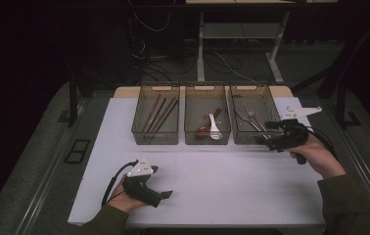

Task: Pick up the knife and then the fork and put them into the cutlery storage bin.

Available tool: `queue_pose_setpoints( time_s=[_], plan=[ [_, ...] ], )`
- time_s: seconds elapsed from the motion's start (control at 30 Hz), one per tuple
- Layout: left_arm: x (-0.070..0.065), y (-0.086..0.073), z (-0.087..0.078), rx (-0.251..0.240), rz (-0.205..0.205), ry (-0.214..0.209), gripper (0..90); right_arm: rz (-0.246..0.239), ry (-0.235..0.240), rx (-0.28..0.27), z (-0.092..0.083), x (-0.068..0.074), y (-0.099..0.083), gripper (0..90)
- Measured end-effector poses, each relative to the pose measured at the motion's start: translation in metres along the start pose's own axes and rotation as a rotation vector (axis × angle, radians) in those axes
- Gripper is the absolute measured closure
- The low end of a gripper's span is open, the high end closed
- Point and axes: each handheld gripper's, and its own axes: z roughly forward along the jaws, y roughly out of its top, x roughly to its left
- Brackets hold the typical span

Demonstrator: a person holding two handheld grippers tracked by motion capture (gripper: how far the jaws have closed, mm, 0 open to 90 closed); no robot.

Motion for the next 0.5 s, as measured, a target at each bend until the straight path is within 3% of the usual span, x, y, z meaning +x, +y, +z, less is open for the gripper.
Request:
queue_pose_setpoints(
  time_s=[0.5],
  plan=[
    [-0.001, 0.0, 0.0, -0.004, 0.007, -0.01, 0.0, -0.051, 0.068, -0.008, 0.001, 0.046, -0.034, 18.0]
  ],
)
